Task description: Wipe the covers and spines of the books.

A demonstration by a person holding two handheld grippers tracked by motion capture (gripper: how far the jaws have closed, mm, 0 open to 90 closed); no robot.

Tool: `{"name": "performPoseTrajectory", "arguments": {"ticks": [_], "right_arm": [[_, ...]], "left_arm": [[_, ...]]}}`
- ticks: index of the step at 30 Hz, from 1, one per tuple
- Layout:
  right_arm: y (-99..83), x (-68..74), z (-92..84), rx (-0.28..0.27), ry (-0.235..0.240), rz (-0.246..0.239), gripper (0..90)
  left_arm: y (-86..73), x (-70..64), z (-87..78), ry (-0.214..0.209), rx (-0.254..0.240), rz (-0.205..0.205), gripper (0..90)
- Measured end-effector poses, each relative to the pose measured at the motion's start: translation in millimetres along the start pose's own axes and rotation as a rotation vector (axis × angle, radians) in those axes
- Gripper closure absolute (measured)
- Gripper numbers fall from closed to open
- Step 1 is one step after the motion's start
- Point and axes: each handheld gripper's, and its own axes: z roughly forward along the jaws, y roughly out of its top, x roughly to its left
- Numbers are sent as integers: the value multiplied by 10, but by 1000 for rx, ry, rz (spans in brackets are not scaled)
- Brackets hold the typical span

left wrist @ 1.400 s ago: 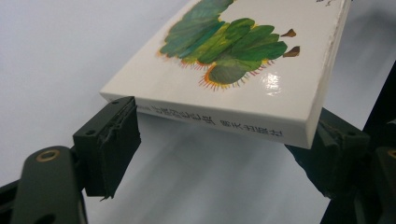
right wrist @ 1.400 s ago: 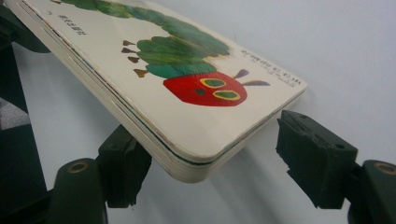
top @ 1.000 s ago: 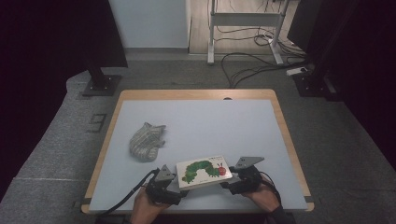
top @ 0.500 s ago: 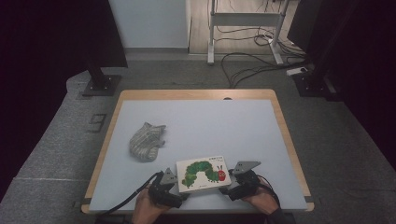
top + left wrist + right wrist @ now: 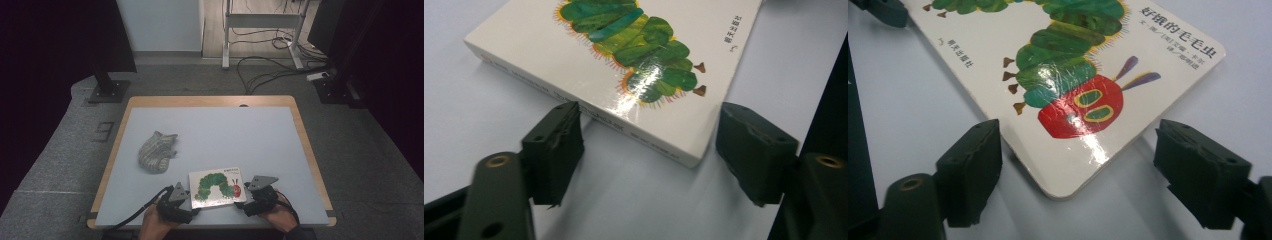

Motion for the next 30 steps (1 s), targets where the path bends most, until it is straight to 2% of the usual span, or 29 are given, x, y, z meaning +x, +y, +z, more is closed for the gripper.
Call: {"name": "performPoseTrajectory", "arguments": {"ticks": [5,12,19,20,21,30], "right_arm": [[27,-1,34,-10,-18,3,257],[97,-53,101,-17,-67,17,292],[206,-175,209,-13,-97,37,296],[224,-197,227,-13,-100,39,298],[239,-220,244,-14,-102,42,300],[378,-410,391,-20,-129,61,323]], "left_arm": [[50,83,12,8,11,-14,367],[141,237,64,23,20,-14,399],[216,458,123,28,9,-41,440],[216,458,123,28,9,-41,443],[235,522,143,31,2,-43,445],[344,780,222,49,-1,-31,452]]}}
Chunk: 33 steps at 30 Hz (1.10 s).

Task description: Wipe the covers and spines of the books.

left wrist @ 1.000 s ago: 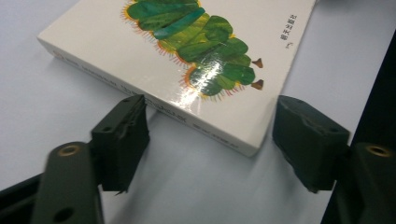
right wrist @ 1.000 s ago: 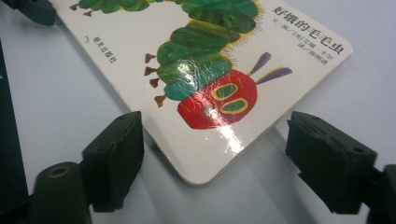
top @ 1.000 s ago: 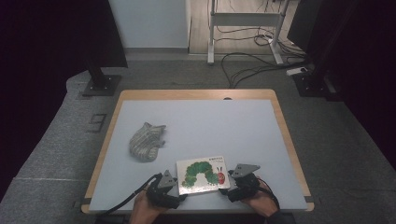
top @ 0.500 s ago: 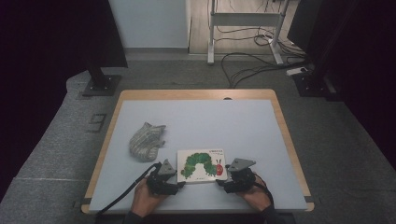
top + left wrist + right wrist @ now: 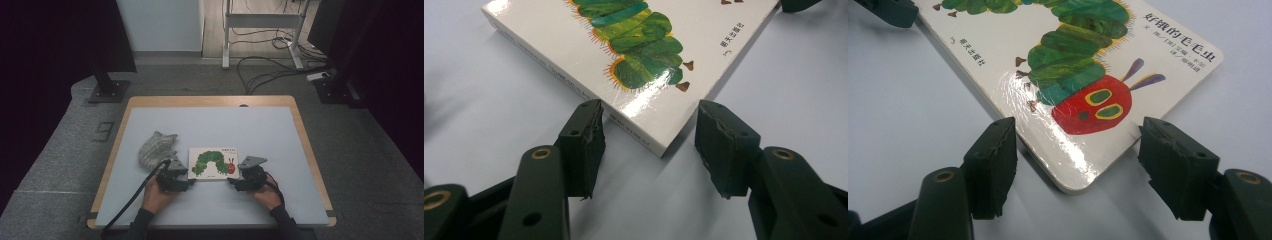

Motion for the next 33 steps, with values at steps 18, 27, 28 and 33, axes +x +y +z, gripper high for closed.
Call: {"name": "performPoseTrajectory", "arguments": {"ticks": [18,27,28,33], "right_arm": [[227,-193,254,4,-36,17,330],[213,-213,261,-1,-34,18,253],[213,-214,261,0,-32,18,222],[223,-202,226,-4,-14,20,125]], "left_arm": [[156,348,101,35,16,-7,435],[155,366,89,54,-6,-58,175],[158,354,75,56,-6,-54,139],[166,284,-16,66,-21,-34,53]]}}
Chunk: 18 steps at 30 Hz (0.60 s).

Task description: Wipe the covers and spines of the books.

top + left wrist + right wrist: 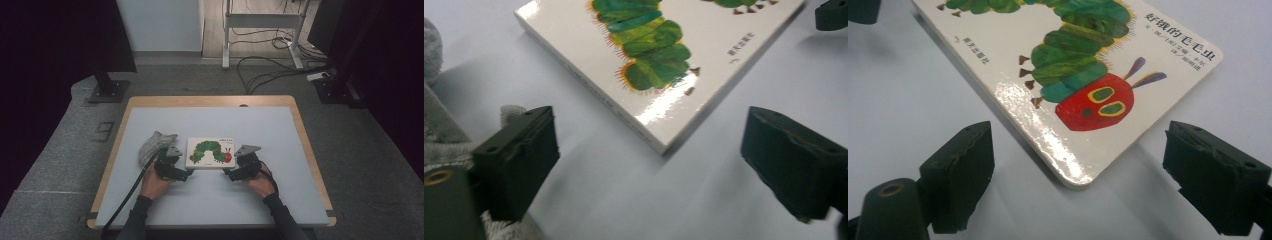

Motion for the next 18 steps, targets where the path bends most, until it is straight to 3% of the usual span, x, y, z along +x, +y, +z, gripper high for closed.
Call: {"name": "performPoseTrajectory", "arguments": {"ticks": [5,9,18], "right_arm": [[26,34,-109,-4,3,-20,0],[35,48,-259,-19,2,-26,0],[-3,14,-590,-31,-31,-25,0]], "left_arm": [[5,-80,-129,1,-12,18,0],[3,-154,-280,0,-40,35,0],[-72,-272,-601,41,-60,74,0]]}}
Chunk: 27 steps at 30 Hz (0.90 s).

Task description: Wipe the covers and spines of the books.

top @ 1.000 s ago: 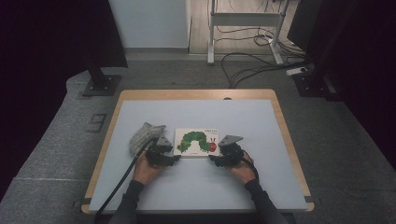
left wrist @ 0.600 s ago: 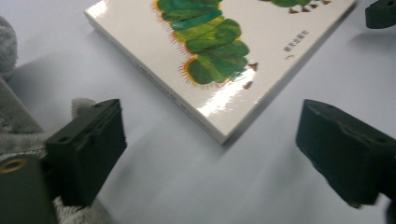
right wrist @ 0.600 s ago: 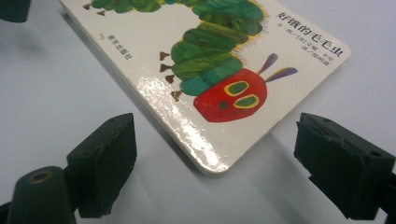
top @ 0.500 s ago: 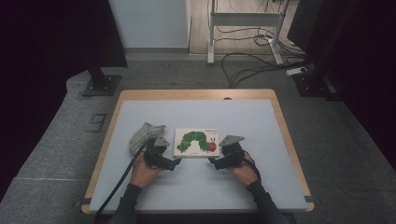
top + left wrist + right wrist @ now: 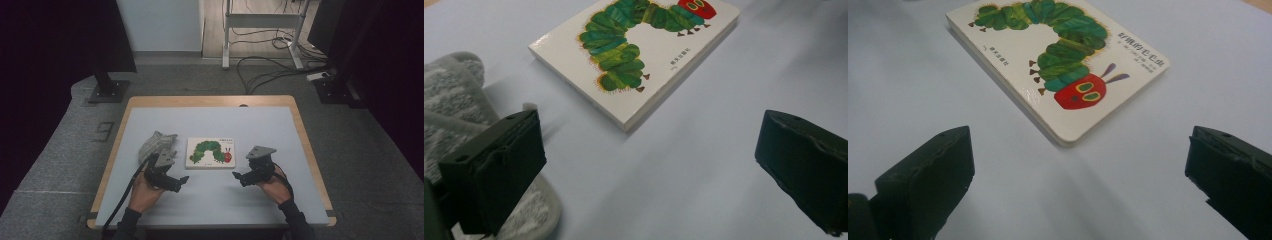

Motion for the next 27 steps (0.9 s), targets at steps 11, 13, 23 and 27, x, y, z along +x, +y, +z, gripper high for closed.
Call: {"name": "performPoseTrajectory", "arguments": {"ticks": [11,13,23,27], "right_arm": [[-120,-61,-304,-7,-33,5,0],[-152,-71,-347,-5,-40,10,0],[-389,-169,-485,8,-76,42,0],[-508,-218,-490,17,-89,65,0]], "left_arm": [[-222,-38,-230,22,10,-1,0],[-279,-36,-261,25,6,-8,0],[-587,53,-291,48,7,-68,0],[-712,93,-245,58,26,-91,0]]}}
